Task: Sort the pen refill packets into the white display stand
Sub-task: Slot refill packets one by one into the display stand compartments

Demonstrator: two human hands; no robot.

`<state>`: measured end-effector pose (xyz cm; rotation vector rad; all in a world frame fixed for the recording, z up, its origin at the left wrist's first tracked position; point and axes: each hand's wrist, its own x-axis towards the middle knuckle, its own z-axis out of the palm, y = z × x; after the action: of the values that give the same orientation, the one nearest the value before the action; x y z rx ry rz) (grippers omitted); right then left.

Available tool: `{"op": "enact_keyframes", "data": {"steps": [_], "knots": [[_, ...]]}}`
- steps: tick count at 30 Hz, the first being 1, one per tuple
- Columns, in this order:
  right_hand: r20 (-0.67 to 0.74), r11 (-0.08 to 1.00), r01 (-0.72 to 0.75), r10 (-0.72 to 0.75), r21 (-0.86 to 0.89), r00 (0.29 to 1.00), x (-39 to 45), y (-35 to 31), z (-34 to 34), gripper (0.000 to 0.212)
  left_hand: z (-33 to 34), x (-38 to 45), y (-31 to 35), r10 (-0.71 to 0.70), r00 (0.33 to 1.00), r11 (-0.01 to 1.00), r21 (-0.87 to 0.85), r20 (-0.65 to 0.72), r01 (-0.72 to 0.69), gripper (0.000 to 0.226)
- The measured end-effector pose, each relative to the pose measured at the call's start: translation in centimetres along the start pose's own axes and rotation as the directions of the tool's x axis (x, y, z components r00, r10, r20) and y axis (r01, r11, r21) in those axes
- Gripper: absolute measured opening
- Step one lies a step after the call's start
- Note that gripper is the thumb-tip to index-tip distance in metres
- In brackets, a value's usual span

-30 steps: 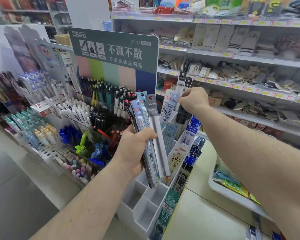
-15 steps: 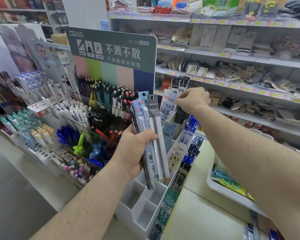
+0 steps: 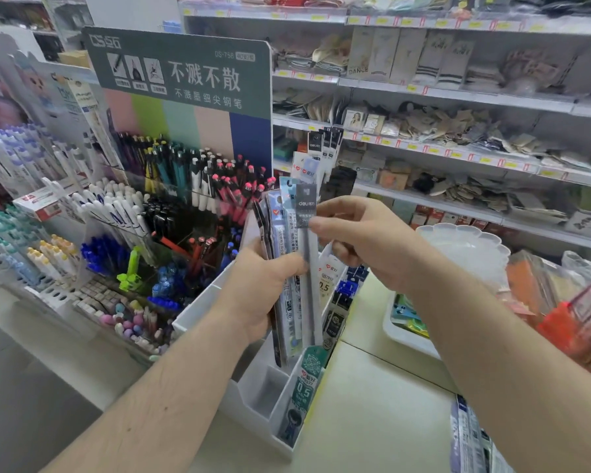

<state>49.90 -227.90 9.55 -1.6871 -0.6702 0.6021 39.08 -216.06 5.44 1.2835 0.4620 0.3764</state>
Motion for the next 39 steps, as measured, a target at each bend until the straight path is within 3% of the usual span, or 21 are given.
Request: {"op": "enact_keyframes", "data": {"steps": [3, 9, 14, 17, 21, 28, 35, 39], "knots": [[-0.041, 0.997, 0.051, -0.053, -0.055, 0.998, -0.9, 0.7, 0.6, 0.014, 0.1, -0.3, -0.3, 0.006, 1.000, 1.000, 0.021, 0.018, -0.006, 0.033], [-0.052, 0.998, 0.055, -0.053, 0.025, 0.997, -1.8, 0.8, 0.7, 0.008, 0.0, -0.9, -0.4, 0.004, 0.999, 1.000, 0.020, 0.038, -0.005, 0.035], [-0.029, 0.995, 0.102, -0.103, -0.019, 0.994, -1.9, 1.1, 0.9, 0.019, -0.6, -1.4, 0.3, 0.041, 0.998, 0.997, 0.059, 0.039, -0.044, 0.038], [-0.169, 0.988, 0.132, -0.118, 0.075, 0.978, -2.3, 1.7, -0.4, 0.018, -1.7, -1.7, 0.6, 0.060, 0.997, 0.995, 0.075, 0.042, -0.063, 0.022], [-0.396, 0.988, 0.155, -0.135, 0.018, 0.908, -3.2, 4.9, -2.0, 0.014, -2.4, -2.2, 0.1, 0.064, 0.996, 0.991, 0.113, 0.064, -0.071, 0.020], [-0.488, 0.997, -0.070, 0.041, -0.041, 0.872, -3.3, 13.9, 0.1, 0.018, -1.9, -2.6, -0.9, 0.034, 0.995, 0.991, 0.127, 0.090, -0.045, 0.020], [-0.321, 0.956, -0.287, 0.251, -0.068, 0.913, -3.1, 19.4, 3.2, 0.008, -1.4, -2.8, -1.7, 0.021, 0.990, 0.990, 0.133, 0.140, -0.040, 0.024], [-0.171, 0.901, -0.379, 0.347, -0.211, 0.922, -3.4, 21.6, 4.1, 0.010, -1.4, -2.5, -2.4, -0.006, 0.989, 0.993, 0.119, 0.150, -0.012, 0.023]]}}
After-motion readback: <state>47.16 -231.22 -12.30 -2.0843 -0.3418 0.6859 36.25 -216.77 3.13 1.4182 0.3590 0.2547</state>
